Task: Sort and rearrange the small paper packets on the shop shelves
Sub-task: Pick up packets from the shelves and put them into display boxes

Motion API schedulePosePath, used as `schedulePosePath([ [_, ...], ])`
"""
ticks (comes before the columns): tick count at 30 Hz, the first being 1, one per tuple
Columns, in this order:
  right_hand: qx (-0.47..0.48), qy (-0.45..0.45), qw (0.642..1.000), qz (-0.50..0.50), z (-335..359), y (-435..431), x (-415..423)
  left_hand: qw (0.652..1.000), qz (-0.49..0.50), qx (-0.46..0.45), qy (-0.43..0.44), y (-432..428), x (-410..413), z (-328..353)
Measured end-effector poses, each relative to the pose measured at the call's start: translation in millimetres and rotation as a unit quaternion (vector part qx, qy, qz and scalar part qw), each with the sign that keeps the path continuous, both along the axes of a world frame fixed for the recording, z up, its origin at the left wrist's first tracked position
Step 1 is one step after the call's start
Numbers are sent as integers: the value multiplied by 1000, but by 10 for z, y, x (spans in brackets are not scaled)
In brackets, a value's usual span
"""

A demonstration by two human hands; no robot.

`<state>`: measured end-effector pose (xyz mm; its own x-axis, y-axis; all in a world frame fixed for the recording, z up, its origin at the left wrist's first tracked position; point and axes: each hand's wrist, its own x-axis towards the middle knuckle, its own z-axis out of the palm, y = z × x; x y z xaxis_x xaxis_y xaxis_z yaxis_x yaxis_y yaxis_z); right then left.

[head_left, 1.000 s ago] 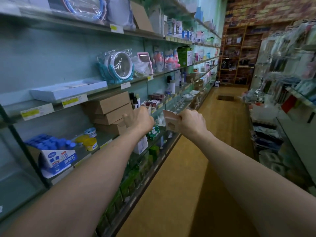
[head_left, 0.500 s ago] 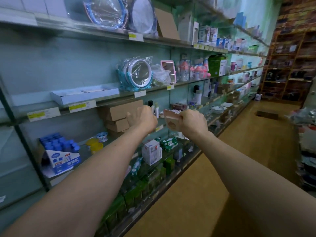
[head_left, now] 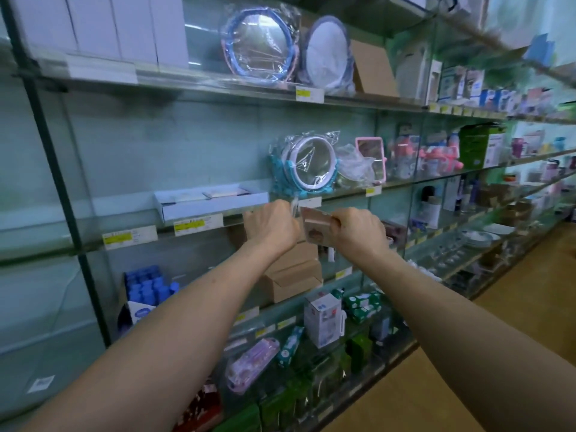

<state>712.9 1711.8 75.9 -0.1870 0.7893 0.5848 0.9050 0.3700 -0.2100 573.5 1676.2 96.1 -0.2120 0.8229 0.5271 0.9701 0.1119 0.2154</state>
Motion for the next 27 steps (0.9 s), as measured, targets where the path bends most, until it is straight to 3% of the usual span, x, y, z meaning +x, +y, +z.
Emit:
schedulePosePath([
  [9, 81, 35, 994, 67, 435, 763, -460, 997, 12, 76, -16, 615, -498, 416],
  [19, 136, 103, 967, 187, 545, 1259, -1169, 954, 43, 118, -272, 947, -1355, 558],
  [27, 95, 145, 949, 263, 590, 1664, -1713, 903, 72, 169, -388, 1077, -1955, 553],
])
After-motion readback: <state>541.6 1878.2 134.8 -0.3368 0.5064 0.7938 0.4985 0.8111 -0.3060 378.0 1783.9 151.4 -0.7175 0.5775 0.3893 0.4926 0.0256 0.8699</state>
